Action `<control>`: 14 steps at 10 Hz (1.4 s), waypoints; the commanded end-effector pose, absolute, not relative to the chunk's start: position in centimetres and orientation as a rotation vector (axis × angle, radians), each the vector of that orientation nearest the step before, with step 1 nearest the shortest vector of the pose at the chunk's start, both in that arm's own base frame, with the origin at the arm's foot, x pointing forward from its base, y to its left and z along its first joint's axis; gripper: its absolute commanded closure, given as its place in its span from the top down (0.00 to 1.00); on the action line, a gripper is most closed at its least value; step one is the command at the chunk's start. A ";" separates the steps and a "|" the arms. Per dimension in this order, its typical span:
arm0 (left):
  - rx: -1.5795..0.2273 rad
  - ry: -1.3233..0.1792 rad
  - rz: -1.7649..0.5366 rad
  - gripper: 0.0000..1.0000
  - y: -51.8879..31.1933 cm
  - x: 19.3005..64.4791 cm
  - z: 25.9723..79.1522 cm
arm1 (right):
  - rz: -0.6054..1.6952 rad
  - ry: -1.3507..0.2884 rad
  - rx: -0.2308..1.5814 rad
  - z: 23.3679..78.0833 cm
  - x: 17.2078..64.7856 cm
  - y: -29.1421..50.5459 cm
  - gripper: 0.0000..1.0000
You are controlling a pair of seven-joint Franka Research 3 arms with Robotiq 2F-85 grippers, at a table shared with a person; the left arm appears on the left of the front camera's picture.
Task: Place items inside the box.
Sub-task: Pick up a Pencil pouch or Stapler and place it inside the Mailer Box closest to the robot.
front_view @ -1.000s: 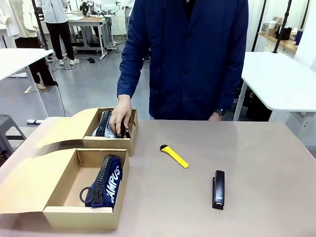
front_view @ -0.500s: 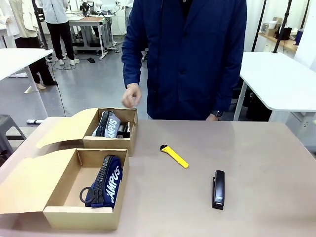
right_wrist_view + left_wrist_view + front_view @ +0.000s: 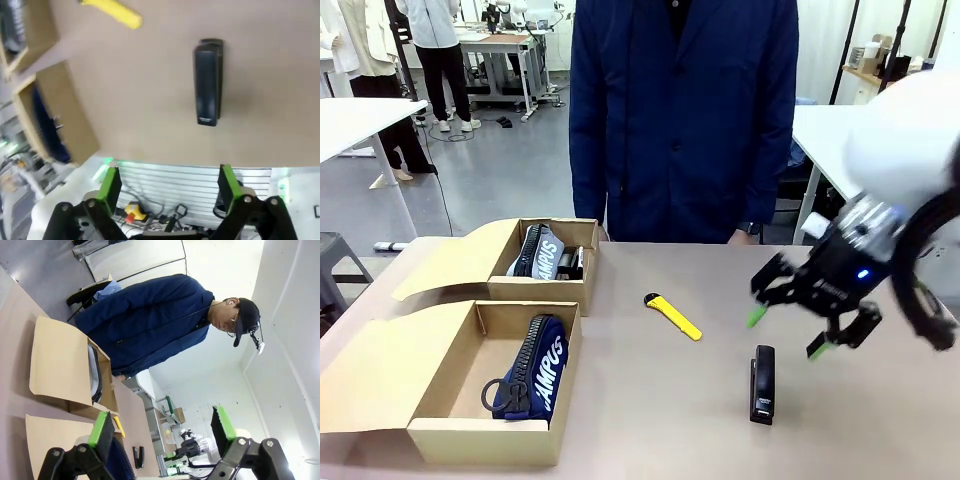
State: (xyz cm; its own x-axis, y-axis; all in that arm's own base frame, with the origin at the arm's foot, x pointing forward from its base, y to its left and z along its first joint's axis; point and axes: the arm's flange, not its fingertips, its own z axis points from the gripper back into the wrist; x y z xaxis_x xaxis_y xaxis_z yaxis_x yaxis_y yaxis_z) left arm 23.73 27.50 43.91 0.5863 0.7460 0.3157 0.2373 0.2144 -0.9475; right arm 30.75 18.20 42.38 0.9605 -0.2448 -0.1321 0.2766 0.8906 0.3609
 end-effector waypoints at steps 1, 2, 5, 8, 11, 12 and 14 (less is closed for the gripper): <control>-1.358 -0.968 0.419 1.00 27.4 23.8 43.9 | -0.279 0.090 0.248 41.1 30.5 18.2 1.00; -1.358 -0.968 0.419 1.00 27.4 23.8 43.9 | -0.243 0.100 0.211 40.1 31.0 18.9 1.00; -1.358 -0.968 0.419 1.00 27.4 23.8 43.9 | -0.194 0.080 0.165 38.2 32.0 19.9 1.00; -1.358 -0.968 0.419 1.00 27.4 23.8 43.9 | -0.179 0.085 0.109 35.8 33.8 20.7 1.00; -1.358 -0.968 0.419 1.00 27.4 23.8 43.9 | -0.129 0.097 0.031 31.2 35.6 22.7 1.00; -1.358 -0.968 0.419 1.00 27.4 23.8 43.9 | -0.119 0.086 0.041 30.6 35.8 23.1 1.00; -1.358 -0.968 0.419 1.00 27.4 23.8 43.9 | -0.108 0.059 0.012 30.7 35.8 23.1 0.81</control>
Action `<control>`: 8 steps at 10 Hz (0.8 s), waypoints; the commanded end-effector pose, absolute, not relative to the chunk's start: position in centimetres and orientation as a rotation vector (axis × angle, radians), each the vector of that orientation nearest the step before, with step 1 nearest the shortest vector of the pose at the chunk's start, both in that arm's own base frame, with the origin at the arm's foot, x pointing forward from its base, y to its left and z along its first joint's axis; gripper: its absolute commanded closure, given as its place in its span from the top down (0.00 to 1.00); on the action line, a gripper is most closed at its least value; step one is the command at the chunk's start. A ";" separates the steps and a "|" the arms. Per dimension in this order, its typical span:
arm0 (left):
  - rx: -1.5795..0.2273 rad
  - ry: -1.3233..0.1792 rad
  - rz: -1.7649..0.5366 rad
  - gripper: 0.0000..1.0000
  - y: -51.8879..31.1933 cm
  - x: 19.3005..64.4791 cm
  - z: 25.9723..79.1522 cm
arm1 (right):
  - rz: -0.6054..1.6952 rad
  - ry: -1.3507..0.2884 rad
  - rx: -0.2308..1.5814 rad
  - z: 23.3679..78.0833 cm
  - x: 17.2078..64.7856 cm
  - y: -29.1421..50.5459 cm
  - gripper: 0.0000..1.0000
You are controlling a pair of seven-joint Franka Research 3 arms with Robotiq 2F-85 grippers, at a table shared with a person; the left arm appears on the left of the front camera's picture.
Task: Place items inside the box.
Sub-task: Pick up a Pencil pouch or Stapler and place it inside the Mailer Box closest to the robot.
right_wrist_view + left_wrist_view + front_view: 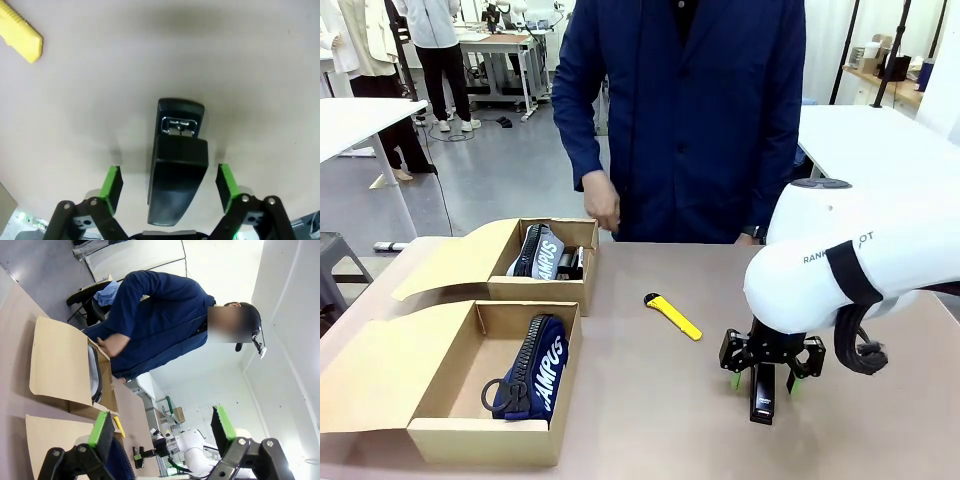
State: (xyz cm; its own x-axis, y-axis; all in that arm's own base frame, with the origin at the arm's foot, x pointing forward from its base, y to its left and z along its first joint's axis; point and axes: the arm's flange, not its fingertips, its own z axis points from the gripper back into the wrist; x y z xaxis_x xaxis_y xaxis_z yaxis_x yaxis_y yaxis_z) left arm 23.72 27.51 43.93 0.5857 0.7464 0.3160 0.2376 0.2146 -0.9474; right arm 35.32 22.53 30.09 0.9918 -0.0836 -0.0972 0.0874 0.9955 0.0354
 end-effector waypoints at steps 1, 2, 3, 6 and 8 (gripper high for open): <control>-1.358 -0.968 0.419 1.00 27.4 23.8 43.9 | -0.119 0.060 0.019 30.7 35.7 22.9 0.42; -1.358 -0.968 0.419 1.00 27.4 23.8 43.9 | -0.122 0.063 0.021 30.7 35.7 22.7 0.23; -1.358 -0.968 0.419 1.00 27.4 23.8 43.9 | -0.119 0.062 0.023 30.4 35.7 22.9 0.00; -1.358 -0.968 0.419 1.00 27.4 23.8 43.9 | -0.144 0.069 0.045 30.6 35.6 22.3 0.06; -1.358 -0.968 0.419 1.00 27.4 23.8 43.9 | -0.207 0.086 0.120 32.1 35.7 19.0 0.00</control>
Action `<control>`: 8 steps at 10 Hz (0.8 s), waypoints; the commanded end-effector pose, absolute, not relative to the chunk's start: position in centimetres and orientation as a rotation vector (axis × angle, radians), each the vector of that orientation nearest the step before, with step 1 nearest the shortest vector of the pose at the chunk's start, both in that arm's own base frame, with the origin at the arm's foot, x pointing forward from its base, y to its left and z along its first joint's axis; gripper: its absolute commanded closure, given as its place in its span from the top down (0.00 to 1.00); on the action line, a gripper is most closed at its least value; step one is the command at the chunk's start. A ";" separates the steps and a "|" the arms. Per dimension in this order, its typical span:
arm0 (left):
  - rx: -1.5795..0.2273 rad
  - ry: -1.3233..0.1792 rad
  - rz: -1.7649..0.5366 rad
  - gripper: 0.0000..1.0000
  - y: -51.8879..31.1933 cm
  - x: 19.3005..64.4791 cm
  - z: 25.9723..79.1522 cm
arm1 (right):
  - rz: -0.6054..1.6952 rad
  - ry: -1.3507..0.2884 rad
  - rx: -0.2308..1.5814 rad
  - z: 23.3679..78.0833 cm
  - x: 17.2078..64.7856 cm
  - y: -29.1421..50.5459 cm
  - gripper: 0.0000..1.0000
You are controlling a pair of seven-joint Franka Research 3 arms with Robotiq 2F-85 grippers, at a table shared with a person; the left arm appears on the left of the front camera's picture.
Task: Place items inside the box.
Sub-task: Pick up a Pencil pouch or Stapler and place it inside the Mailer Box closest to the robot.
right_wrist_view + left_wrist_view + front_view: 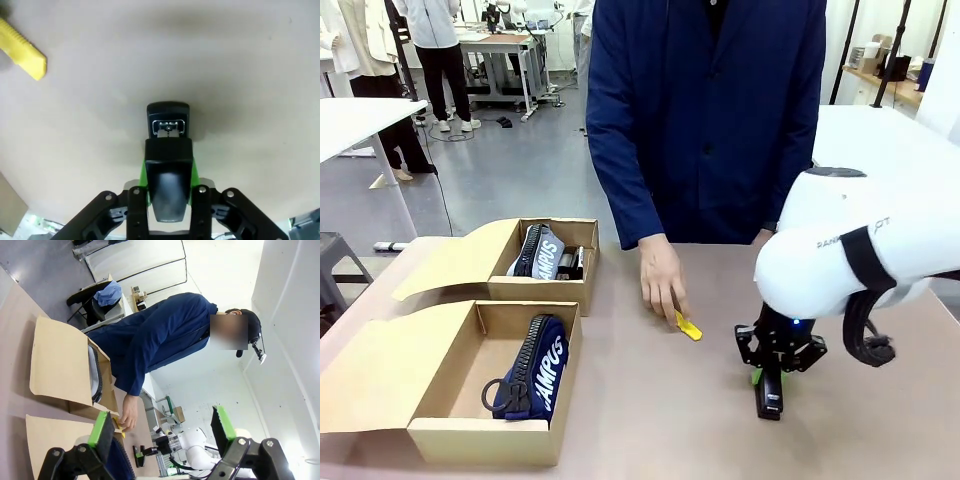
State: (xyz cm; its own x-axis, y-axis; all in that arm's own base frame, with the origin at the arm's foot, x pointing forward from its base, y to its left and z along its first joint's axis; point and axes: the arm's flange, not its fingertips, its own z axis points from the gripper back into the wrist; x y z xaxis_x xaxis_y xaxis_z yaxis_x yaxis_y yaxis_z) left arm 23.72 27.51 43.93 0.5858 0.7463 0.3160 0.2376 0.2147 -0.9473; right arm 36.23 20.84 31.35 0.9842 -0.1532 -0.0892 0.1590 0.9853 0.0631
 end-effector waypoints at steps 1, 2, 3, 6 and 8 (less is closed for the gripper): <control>-1.358 -0.968 0.419 1.00 27.4 23.8 43.9 | -0.201 0.163 0.267 34.4 35.4 14.5 0.00; -1.358 -0.968 0.419 1.00 27.4 23.8 43.9 | -0.166 0.282 0.509 37.2 34.5 8.7 0.00; -1.358 -0.968 0.419 1.00 27.4 23.8 43.9 | -0.183 0.250 0.702 40.1 31.9 0.7 0.00; -1.358 -0.968 0.419 1.00 27.4 23.8 43.9 | -0.246 0.163 0.846 41.9 27.8 -5.1 0.00; -1.358 -0.968 0.419 1.00 27.4 23.8 43.9 | -0.228 0.151 0.849 41.8 28.4 -3.3 0.00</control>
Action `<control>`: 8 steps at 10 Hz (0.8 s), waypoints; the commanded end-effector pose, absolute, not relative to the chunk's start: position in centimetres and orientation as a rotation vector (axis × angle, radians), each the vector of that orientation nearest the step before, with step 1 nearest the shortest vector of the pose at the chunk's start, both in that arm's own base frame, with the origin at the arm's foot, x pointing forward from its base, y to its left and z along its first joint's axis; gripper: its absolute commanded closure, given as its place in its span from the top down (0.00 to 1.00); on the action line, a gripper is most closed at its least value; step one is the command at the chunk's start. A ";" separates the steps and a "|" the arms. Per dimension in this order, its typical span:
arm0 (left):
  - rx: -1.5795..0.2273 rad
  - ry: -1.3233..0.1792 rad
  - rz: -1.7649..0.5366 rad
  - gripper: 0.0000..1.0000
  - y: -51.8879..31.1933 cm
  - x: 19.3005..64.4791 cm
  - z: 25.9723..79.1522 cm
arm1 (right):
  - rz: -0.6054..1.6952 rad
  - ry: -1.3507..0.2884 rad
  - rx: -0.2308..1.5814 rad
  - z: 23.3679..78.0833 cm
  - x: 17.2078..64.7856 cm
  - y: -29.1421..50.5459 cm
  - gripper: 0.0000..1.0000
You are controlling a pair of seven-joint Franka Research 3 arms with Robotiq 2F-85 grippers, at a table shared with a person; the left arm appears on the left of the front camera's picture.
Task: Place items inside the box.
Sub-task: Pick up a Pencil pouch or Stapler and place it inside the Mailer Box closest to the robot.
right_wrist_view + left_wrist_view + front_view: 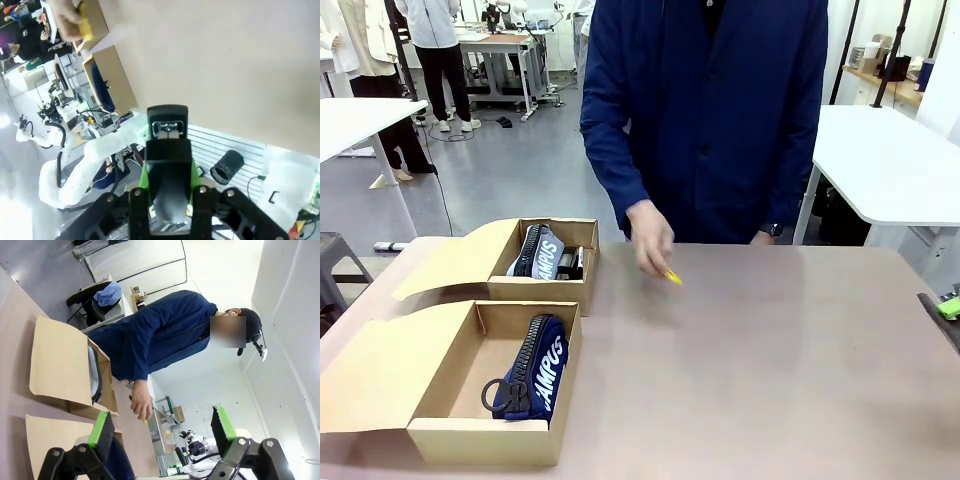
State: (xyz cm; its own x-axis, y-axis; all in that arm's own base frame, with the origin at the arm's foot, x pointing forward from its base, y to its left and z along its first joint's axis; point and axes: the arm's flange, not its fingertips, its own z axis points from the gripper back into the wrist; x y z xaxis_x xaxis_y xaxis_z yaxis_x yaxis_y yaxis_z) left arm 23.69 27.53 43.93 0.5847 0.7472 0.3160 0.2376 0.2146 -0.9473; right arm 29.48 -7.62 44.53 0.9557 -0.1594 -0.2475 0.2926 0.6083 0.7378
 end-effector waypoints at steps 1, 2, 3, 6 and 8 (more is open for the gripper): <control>-1.358 -0.968 0.419 1.00 27.4 23.8 43.9 | -0.195 0.139 0.849 42.4 28.8 -0.9 0.00; -1.358 -0.968 0.419 1.00 27.4 23.8 43.9 | -0.134 0.136 0.835 43.3 29.0 3.1 0.00; -1.358 -0.968 0.419 1.00 27.4 23.8 43.9 | -0.093 0.111 0.821 44.4 29.2 7.9 0.00; -1.358 -0.968 0.419 1.00 27.4 23.8 43.9 | 0.049 0.106 0.721 45.0 29.8 24.2 0.00; -1.358 -0.968 0.419 1.00 27.4 23.8 43.9 | 0.152 0.098 0.762 44.1 28.0 30.6 0.00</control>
